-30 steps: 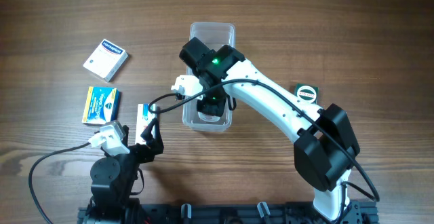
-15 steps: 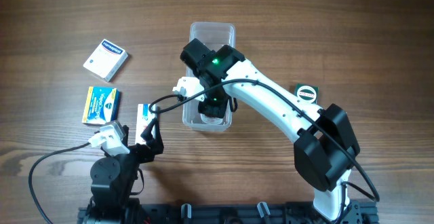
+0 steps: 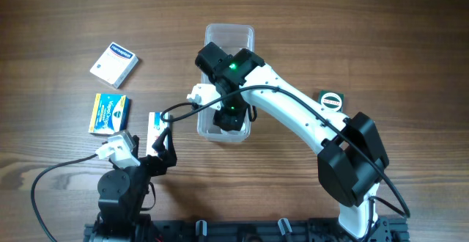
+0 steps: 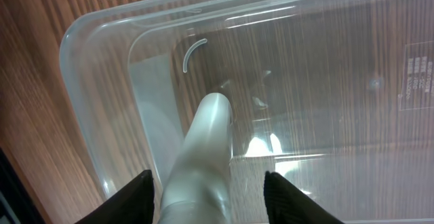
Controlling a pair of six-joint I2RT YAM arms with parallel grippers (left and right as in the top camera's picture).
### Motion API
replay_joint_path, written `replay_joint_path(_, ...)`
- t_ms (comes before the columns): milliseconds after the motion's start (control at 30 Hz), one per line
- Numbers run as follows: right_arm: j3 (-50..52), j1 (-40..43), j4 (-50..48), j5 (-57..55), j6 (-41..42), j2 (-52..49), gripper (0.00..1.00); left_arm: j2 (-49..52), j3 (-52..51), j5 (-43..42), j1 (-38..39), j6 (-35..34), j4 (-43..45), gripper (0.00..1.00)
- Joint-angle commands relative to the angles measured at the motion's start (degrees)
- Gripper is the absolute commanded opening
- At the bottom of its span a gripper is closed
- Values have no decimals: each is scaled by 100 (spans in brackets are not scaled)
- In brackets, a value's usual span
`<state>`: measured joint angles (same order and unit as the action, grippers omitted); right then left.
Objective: Pack container
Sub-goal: 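Lower the bottle into the container and open the right gripper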
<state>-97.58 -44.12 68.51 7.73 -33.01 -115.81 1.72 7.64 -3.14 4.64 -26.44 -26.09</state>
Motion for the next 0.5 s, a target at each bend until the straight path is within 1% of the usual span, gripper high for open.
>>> replay_joint_path(0,52,-46,31,136,17,96,48,-15,-13,-48,-42,68,20,100)
replay_joint_path(100,52,-46,212,201,-4,96,42,-15,-13,-48,-42,68,20,100)
replay_joint_path(233,52,-57,271,485,-164,98,41,-15,-13,-48,-42,68,20,100)
replay_joint_path(400,52,-160,330,483,-299,98,43,-15,-13,-48,-42,68,20,100)
replay_joint_path(467,52,-164,328,479,-304,98,48,-15,-13,-48,-42,68,20,100)
